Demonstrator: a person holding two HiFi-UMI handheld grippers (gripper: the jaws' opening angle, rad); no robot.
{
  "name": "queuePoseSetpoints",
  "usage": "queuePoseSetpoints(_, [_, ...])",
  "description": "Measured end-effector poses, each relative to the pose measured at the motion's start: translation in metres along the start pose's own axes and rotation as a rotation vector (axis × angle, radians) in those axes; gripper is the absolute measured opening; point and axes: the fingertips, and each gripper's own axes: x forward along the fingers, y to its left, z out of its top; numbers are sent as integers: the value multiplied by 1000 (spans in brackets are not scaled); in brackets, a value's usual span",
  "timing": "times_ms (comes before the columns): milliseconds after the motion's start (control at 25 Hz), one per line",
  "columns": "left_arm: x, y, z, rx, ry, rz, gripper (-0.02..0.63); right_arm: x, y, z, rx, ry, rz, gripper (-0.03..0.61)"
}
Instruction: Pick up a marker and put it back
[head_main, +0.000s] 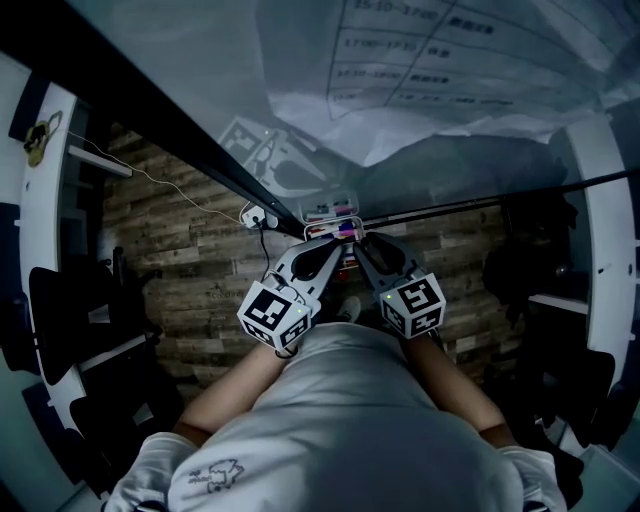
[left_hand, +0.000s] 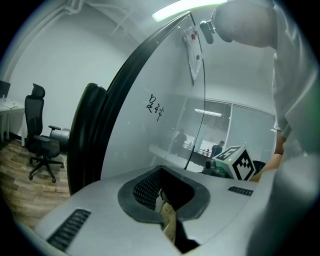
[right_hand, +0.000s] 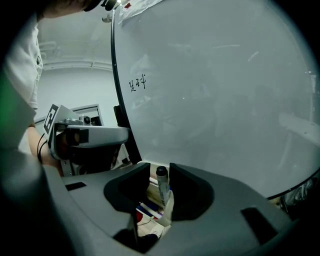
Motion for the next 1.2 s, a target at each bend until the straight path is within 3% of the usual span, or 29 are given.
queuePoseSetpoints(160, [-2, 2, -1, -7, 2, 5, 6, 1, -2, -5, -30, 37, -34, 79])
queuePoseSetpoints(520, [-7, -1, 5, 9, -15, 7, 6, -11, 2, 11, -73, -13, -52, 74])
queuePoseSetpoints(1200, [-16, -55, 52, 132, -114, -43, 6, -81, 20, 83, -152, -238, -63, 74])
